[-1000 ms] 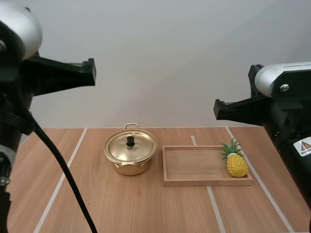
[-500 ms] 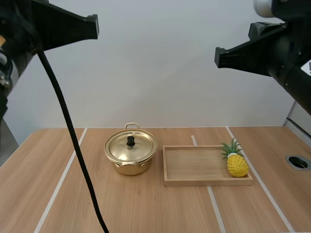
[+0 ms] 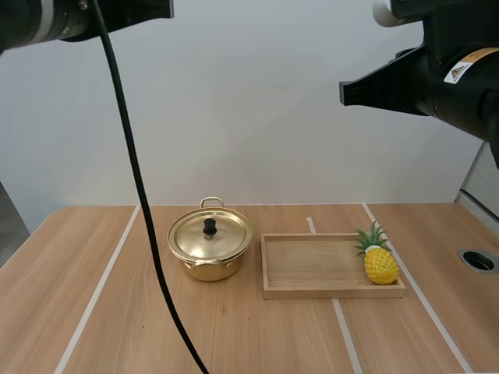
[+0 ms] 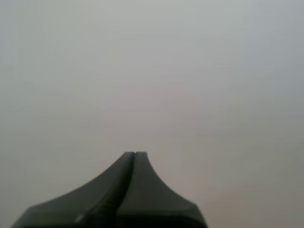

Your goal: Open the pot, put the pineapple inside, and close it

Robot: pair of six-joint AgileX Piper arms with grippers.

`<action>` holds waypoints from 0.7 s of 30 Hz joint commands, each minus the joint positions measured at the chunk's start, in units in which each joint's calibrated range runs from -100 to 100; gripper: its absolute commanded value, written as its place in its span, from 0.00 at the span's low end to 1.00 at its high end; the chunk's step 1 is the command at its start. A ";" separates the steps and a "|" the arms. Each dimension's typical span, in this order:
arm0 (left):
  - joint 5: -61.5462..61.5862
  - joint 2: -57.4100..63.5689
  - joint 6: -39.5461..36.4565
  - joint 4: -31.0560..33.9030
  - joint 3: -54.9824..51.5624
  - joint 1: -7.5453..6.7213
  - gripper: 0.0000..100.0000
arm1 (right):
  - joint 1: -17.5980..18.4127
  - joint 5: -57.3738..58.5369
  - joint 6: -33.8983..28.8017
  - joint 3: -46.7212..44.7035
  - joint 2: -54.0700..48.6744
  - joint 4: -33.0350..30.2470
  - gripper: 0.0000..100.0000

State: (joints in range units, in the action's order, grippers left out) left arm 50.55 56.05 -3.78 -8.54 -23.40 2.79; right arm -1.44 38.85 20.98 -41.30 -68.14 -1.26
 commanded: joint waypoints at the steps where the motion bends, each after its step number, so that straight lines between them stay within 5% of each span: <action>1: 7.62 -3.56 3.82 -5.83 3.24 -0.09 0.00 | -0.80 0.30 -0.78 0.80 0.92 -0.86 0.00; 13: 39.15 -17.97 9.38 -7.75 14.48 -0.09 0.00 | -0.82 3.02 -0.78 1.21 4.72 -1.14 0.00; 21: 49.45 -23.30 13.45 -10.49 15.50 -0.09 0.00 | -0.82 5.06 -0.78 1.21 6.45 -1.14 0.00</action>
State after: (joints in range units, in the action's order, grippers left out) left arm 97.69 33.85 8.41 -16.98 -8.36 2.79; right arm -1.98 43.59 20.65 -40.62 -61.86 -2.14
